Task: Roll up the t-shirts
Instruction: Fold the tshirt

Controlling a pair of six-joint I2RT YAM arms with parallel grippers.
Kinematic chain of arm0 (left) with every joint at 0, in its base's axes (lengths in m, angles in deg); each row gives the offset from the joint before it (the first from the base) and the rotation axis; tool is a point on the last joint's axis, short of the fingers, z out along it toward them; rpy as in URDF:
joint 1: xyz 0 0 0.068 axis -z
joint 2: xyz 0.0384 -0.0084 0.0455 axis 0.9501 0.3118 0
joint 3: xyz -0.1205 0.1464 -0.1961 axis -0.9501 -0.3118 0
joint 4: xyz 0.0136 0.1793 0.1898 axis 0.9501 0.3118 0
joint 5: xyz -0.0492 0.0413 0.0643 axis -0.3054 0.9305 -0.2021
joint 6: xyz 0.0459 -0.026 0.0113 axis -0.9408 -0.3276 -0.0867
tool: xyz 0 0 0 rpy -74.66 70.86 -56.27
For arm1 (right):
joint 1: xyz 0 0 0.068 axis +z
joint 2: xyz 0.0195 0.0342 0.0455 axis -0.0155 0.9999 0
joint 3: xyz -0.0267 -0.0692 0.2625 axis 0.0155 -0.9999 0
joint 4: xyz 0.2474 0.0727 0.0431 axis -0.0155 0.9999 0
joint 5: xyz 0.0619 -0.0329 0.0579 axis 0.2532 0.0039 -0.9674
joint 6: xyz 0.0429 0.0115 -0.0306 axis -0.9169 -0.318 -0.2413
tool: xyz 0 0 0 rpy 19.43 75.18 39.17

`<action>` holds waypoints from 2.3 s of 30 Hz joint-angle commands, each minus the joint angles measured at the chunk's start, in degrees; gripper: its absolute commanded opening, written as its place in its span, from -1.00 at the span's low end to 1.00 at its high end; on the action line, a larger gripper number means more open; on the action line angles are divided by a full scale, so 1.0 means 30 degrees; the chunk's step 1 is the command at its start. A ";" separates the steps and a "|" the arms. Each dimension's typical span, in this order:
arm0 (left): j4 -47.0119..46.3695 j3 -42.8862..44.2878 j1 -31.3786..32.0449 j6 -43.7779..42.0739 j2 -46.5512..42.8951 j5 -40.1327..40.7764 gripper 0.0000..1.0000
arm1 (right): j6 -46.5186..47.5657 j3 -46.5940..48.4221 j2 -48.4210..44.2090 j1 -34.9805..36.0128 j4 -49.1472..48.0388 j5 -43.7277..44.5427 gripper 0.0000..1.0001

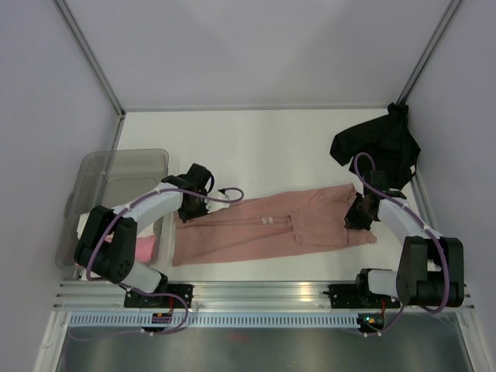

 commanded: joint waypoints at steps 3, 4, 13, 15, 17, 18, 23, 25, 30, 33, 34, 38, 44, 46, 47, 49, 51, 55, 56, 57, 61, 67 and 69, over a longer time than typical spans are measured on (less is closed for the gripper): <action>-0.0500 -0.1305 0.0940 0.0525 -0.1469 0.0782 -0.89 | -0.1059 0.0603 -0.0619 -0.0097 0.1044 0.1972 -0.99; -0.0588 -0.1452 0.0998 0.0466 -0.1615 0.0928 -0.89 | -0.1147 0.0778 -0.0881 -0.0213 0.1249 0.2381 -0.99; -0.0501 -0.2800 0.2053 -0.0530 -0.2817 0.1719 -0.80 | -0.1148 0.0928 -0.0415 -0.0596 0.1194 0.1946 -0.99; -0.0385 -0.3006 0.2083 -0.0648 -0.2847 0.1837 -0.75 | -0.1178 0.0839 -0.0414 -0.0596 0.1105 0.1888 -0.99; -0.0181 -0.3064 0.2054 -0.0852 -0.2818 0.2013 -0.63 | -0.1149 0.0838 -0.0386 -0.0595 0.1105 0.1858 -0.96; -0.0150 -0.3065 0.2054 -0.0940 -0.2731 0.2130 -0.60 | -0.1090 0.0838 -0.0385 -0.0624 0.1076 0.1945 -0.95; 0.0025 -0.2685 0.2054 -0.0970 -0.2700 0.2249 -0.80 | -0.1118 0.0868 -0.0385 -0.0624 0.1222 0.2999 -1.00; -0.0003 -0.2625 0.2054 -0.0999 -0.2817 0.2074 -0.95 | -0.1236 0.0751 -0.0531 -0.0712 0.1077 0.3235 -0.99; -0.0003 -0.2771 0.2024 -0.0941 -0.2876 0.1692 -0.95 | -0.1471 0.0545 -0.0999 -0.1063 0.1222 0.3294 -0.99; -0.0003 -0.2743 0.1995 -0.0941 -0.3051 0.1516 -0.95 | -0.1587 0.0633 -0.1088 -0.1210 0.1397 0.3585 -0.99; -0.0032 -0.2684 0.1995 -0.0941 -0.2994 0.1574 -0.95 | -0.1617 0.0633 -0.1117 -0.1240 0.1398 0.3615 -0.99; -0.0032 -0.2654 0.1937 -0.0941 -0.2994 0.1575 -0.95 | -0.1530 0.0545 -0.0942 -0.1298 0.1252 0.3470 -0.99; 0.0055 -0.2596 0.1937 -0.0707 -0.3023 0.1224 -0.95 | -0.1324 0.1101 -0.0708 -0.1298 0.1573 0.3323 -0.11; 0.0114 -0.2567 0.1937 -0.0619 -0.3023 0.1019 -0.95 | -0.1208 0.1744 -0.0795 -0.1298 0.1720 0.2447 0.10; 0.0201 -0.2538 0.1937 -0.0532 -0.3023 0.0902 -0.95 | -0.1178 0.2124 -0.0969 -0.1095 0.1894 0.2531 0.11; 0.0231 -0.2450 0.1937 -0.0385 -0.2994 0.0725 -0.95 | -0.0945 0.3616 -0.1350 -0.0278 0.2713 0.4223 0.11; 0.0290 -0.2362 0.1937 -0.0297 -0.2935 0.0695 -0.95 | -0.0943 0.5111 -0.2082 0.2235 0.3301 0.5542 0.10; 0.0261 -0.2303 0.1937 -0.0296 -0.2818 0.0783 -0.95 | -0.0156 0.5937 -0.2059 0.7713 0.2572 0.4999 0.02; 0.0318 -0.2274 0.1937 -0.0296 -0.2789 0.0812 -0.95 | -0.0123 0.5646 -0.1649 0.9552 0.2599 0.4877 0.00; 0.0290 -0.2158 0.1937 -0.0209 -0.2701 0.0842 -0.95 | -0.0065 0.5411 -0.1181 1.0296 0.2657 0.4875 -0.04; 0.0348 -0.2009 0.1937 -0.0003 -0.2671 0.0930 -0.95 | -0.0588 0.4443 0.0958 1.5032 0.2483 0.5192 -0.03; 0.0377 -0.2244 0.1937 0.0054 -0.2789 0.0842 -0.95 | -0.2817 0.4150 0.1724 1.6690 0.2716 0.6514 -0.03; 0.0348 -0.2244 0.1937 0.0143 -0.2730 0.0842 -0.95 | -0.3315 0.3944 0.1695 1.6806 0.2774 0.6983 -0.07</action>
